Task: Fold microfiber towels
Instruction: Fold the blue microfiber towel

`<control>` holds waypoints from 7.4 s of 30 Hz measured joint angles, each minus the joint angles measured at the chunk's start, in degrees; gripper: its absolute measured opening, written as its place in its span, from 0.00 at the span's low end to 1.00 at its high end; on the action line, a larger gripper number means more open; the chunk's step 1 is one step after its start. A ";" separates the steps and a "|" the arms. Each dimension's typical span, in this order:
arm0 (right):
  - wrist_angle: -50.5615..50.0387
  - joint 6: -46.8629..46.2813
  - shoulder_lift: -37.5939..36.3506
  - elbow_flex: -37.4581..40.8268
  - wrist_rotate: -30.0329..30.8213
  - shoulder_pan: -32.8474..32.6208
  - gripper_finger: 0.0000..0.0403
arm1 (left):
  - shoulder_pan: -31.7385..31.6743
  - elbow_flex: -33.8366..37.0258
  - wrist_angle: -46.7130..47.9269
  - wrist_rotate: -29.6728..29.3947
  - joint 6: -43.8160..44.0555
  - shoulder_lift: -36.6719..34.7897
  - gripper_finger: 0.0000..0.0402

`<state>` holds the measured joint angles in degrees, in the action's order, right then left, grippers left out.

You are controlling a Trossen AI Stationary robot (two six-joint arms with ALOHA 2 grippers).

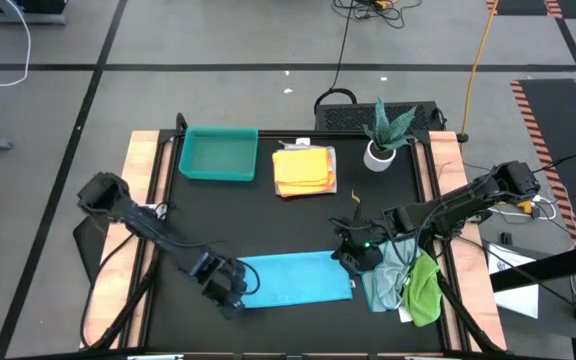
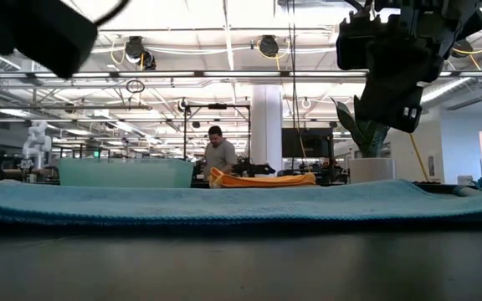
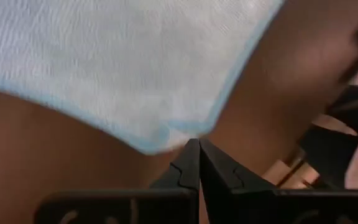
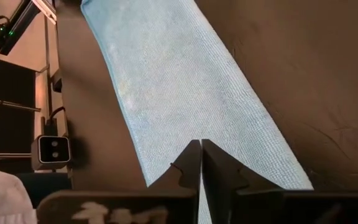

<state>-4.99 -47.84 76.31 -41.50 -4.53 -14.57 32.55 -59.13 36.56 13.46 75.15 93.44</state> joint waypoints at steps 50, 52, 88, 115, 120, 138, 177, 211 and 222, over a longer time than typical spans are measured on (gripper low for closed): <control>-5.62 14.29 12.58 0.00 -2.64 9.76 0.00 | -16.72 12.96 -3.56 -23.37 -20.28 -0.89 0.01; -6.32 15.62 12.56 -0.02 -3.03 11.30 0.00 | -19.30 13.03 -3.85 -24.84 -22.59 -0.84 0.02; -20.34 17.67 -5.74 0.00 -6.72 21.49 0.10 | -27.36 2.28 2.13 -26.62 -32.93 -11.73 0.02; -23.80 26.72 -1.58 0.00 -11.66 28.77 0.38 | -30.44 2.32 10.25 -19.57 -34.08 -11.60 0.19; -23.63 29.13 2.66 0.00 -15.47 30.45 0.38 | -30.46 2.32 10.04 -19.70 -33.12 -11.60 0.19; -16.79 33.74 10.73 -0.02 -17.97 31.54 0.38 | -30.46 2.32 9.85 -19.92 -31.01 -11.62 0.19; -21.62 32.57 9.00 0.02 -20.02 31.74 0.00 | -30.55 2.29 10.37 -17.16 -34.13 -11.20 0.19; -17.86 22.08 7.72 0.02 -26.87 32.24 0.00 | -24.05 -1.21 11.58 -28.89 -33.48 -9.70 0.19; -13.51 18.12 7.39 -8.98 -23.79 27.49 0.00 | -22.23 -3.28 23.24 -31.59 -31.32 -9.61 0.19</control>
<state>-18.50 -29.72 83.70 -50.47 -28.31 12.92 10.32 -62.42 59.79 -18.13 43.83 83.83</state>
